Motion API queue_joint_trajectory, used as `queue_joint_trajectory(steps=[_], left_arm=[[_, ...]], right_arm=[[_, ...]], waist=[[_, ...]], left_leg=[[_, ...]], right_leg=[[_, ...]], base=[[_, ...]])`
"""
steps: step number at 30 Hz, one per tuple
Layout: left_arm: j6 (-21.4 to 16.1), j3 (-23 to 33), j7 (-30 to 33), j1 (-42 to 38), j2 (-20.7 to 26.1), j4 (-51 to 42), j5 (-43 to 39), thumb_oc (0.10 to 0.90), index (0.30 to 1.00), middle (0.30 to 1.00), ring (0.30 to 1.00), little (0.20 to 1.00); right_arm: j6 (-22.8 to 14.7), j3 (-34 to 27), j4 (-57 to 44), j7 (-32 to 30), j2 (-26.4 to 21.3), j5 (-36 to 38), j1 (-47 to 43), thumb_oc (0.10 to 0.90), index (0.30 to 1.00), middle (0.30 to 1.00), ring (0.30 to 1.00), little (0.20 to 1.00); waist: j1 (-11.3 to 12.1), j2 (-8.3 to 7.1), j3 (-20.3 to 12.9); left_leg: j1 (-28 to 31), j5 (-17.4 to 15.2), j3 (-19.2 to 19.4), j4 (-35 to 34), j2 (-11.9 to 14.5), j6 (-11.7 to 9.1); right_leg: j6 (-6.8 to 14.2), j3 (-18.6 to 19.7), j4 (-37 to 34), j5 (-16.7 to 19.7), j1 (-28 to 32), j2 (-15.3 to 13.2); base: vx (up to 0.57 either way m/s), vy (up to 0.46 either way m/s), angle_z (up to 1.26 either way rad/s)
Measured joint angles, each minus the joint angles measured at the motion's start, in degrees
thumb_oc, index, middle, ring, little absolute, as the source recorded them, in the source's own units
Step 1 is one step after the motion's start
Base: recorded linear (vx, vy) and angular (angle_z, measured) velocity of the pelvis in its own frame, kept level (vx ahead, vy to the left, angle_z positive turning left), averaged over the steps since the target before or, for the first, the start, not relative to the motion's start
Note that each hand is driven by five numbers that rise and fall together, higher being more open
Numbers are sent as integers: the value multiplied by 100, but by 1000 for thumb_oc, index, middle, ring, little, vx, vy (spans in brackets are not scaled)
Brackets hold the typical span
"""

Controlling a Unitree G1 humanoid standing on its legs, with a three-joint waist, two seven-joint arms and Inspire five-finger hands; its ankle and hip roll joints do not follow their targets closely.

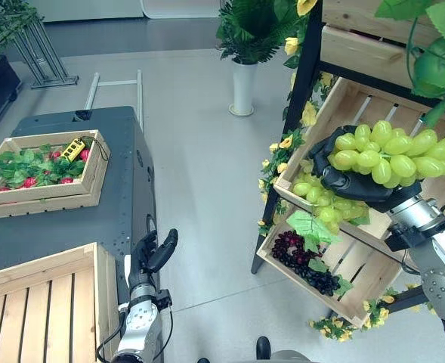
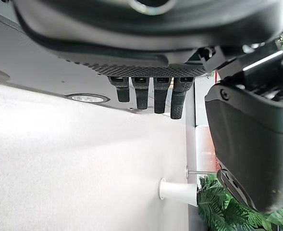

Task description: Pick up the fruits from the basket on one side to the basket on the other side

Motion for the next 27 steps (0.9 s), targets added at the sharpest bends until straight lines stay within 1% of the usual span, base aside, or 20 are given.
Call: queue_joint_trajectory(steps=[3, 6, 7, 9, 10, 12, 16, 18, 21, 24, 27], left_arm=[[0, 0, 28, 3, 2, 3, 0, 800, 900, 900, 900, 900], [-1, 0, 49, 5, 1, 12, 1, 800, 900, 900, 900, 900], [-1, 0, 57, 4, 2, 39, 1, 800, 900, 900, 900, 900], [-1, -5, 56, 3, 1, 103, 2, 800, 900, 900, 900, 900], [-1, -5, 65, 3, 1, 136, 2, 800, 900, 900, 900, 900], [-1, -17, 66, -5, 0, 140, 4, 800, 900, 900, 900, 900], [-1, -40, 110, -20, 1, 139, 5, 800, 900, 900, 900, 900], [-1, -61, 160, -20, 0, 139, 5, 800, 900, 900, 900, 900], [-1, -64, 185, -24, 0, 140, 6, 800, 900, 900, 900, 900], [-1, -64, 198, -30, 0, 140, 7, 800, 900, 900, 900, 900], [0, -72, 227, -58, -2, 140, 7, 800, 900, 900, 900, 900]], right_arm=[[-96, -16, 393, -365, -197, -321, 0, 400, 300, 300, 300, 300], [-214, -48, 711, -811, -344, -945, 36, 400, 300, 300, 300, 300], [-235, -62, 804, -907, -363, -978, 40, 400, 300, 300, 300, 300], [-314, -126, 915, -1037, -383, -1369, 97, 400, 300, 300, 300, 300], [-384, -127, 1034, -1136, -470, -1617, 114, 400, 300, 300, 300, 300], [-483, -135, 1259, -1262, -676, -1880, 146, 400, 300, 300, 300, 300], [-612, -139, 1637, -1656, -1046, -2597, 146, 400, 300, 300, 300, 300], [-680, -142, 1773, -1856, -1194, -3096, 145, 400, 300, 300, 300, 300], [-680, -141, 1916, -1942, -1369, -3521, 144, 400, 300, 300, 300, 300], [-672, -135, 2122, -1946, -1412, -3651, 139, 400, 300, 300, 300, 300], [-438, 175, 2608, -1944, -1462, -3829, -120, 400, 300, 300, 300, 300]], waist=[[-33, -7, -62], [-55, -11, -80], [-63, -13, -80], [-143, -14, -81], [-178, -14, -81], [-201, -14, -81], [-186, -14, -82], [-179, -13, -83], [-192, -14, -84], [-162, -14, -84], [-111, -20, -88]], left_leg=[[-7, -9, 26, -1, -4, 9], [-11, -24, 117, 0, -5, 10], [-14, -29, 153, 0, -7, 11], [-15, -33, 158, 0, -10, 14], [-16, -38, 169, 0, -13, 16], [-13, -45, 191, 0, -16, 17], [-3, -61, 247, 0, -16, 18], [-3, -68, 287, 0, -17, 20], [-1, -75, 299, 0, -21, 26], [-2, -78, 297, 0, -24, 30], [-3, -79, 293, 1, -28, 31]], right_leg=[[11, 24, 0, -1, -19, -4], [14, 114, 0, 14, -64, 6], [5, 148, 0, 29, -84, 11], [5, 156, 0, 30, -88, 10], [6, 169, 0, 30, -93, 9], [10, 193, 0, 33, -100, 12], [15, 256, -1, 39, -115, 21], [18, 292, -1, 47, -136, 24], [19, 307, -1, 51, -138, 20], [20, 306, -2, 51, -139, 17], [23, 301, -2, 53, -139, 12]], base=[[-3, 8, -4], [-6, 10, -14], [-12, 7, -17], [-5, 3, -4], [-11, 5, -4], [-11, 5, -6], [-6, 7, -8], [0, 15, -10], [-1, 4, -2], [0, 0, 0], [0, 0, 0]])
